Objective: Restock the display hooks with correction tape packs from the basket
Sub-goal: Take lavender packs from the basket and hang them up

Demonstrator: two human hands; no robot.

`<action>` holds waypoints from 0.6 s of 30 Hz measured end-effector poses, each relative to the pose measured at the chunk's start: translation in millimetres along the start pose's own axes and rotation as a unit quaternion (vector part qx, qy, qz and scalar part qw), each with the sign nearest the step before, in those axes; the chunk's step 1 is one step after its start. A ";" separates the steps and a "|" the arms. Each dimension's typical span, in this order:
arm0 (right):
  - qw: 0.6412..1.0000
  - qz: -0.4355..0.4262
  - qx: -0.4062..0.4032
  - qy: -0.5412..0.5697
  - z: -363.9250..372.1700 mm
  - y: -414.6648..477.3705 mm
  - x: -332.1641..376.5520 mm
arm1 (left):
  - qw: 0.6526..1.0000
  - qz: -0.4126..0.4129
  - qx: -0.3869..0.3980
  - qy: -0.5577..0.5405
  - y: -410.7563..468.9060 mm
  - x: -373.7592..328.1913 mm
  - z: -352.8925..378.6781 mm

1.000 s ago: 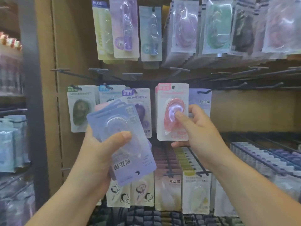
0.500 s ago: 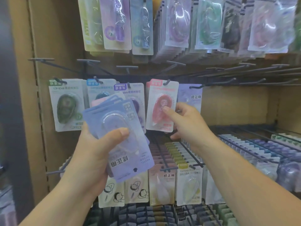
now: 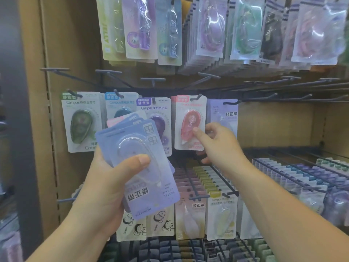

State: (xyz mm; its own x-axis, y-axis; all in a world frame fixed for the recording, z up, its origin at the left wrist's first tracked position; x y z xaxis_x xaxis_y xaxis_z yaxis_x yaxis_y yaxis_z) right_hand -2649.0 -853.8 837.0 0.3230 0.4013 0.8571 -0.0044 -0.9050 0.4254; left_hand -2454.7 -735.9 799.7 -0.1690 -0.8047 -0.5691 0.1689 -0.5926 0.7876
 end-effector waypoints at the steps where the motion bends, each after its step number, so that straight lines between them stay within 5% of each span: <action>1: 0.999 -0.023 -0.037 -0.016 -4.7 -5.9 -3.5 | 1.000 -0.002 0.003 -0.004 -1.0 -0.3 1.5; 5: 0.983 -0.131 -0.127 -0.015 -23.8 -39.8 -5.4 | 1.000 -0.010 0.014 -0.024 -2.9 2.3 7.7; 8: 0.985 -0.156 0.027 0.073 -20.0 -68.2 1.9 | 0.999 -0.010 0.019 -0.033 -1.7 7.6 16.0; 11: 0.974 -0.167 0.150 0.039 -8.6 -86.4 5.9 | 0.999 -0.001 -0.006 -0.039 -2.2 13.5 25.6; 18: 0.977 -0.133 0.134 0.096 0.5 -83.6 -6.9 | 0.999 -0.006 -0.032 -0.037 -3.5 24.6 42.9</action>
State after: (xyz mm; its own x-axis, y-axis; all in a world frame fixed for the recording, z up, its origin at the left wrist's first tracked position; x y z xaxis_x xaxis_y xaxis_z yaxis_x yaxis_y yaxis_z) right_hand -2650.4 -781.0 795.4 0.0959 0.6231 0.7763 0.3117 -0.7594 0.5711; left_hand -2501.2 -752.0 793.0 -0.2420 -0.7942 -0.5573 0.2276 -0.6049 0.7631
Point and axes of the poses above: each hand's wrist, its own y-axis towards the middle knuckle, its own z-axis out of the palm, x = y × z, the point moved 1 cm from there along y, towards the middle knuckle, and after that the axes turned 10 degrees about z, right-handed, at the moved point
